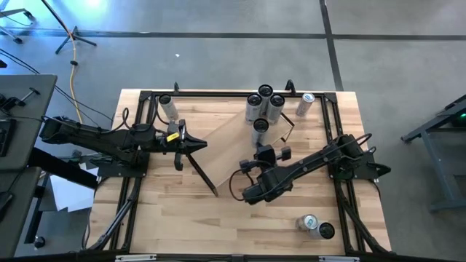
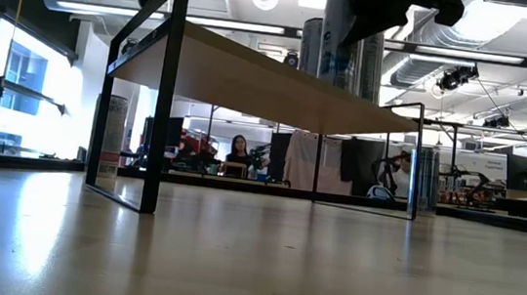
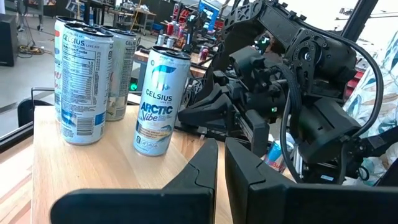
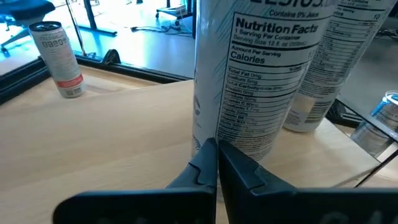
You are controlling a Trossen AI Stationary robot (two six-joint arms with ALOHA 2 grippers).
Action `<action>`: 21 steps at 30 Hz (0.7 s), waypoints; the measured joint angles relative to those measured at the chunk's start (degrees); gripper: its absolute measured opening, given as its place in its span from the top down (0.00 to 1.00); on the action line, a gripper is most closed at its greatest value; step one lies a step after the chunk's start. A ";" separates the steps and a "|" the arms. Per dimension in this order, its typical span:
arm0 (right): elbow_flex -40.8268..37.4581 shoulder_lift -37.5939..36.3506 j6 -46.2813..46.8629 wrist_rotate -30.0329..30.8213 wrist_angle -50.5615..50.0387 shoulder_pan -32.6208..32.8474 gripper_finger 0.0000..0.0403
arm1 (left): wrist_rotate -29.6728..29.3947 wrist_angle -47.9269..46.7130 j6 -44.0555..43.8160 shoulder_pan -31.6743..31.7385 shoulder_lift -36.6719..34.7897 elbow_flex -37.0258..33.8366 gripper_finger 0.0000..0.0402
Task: Place canned beverage on shelf
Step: Put the white-blue soda can on the shelf and align it with the other white-blue soda can
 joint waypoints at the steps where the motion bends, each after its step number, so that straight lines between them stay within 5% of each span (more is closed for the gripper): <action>1: 0.00 0.00 -0.01 -0.01 0.39 0.00 1.00 | 0.00 0.00 0.00 0.00 0.00 0.00 0.99; 21: 0.00 0.00 -3.21 2.20 5.41 -2.18 1.00 | 0.00 -0.04 -0.53 0.00 0.00 0.00 0.99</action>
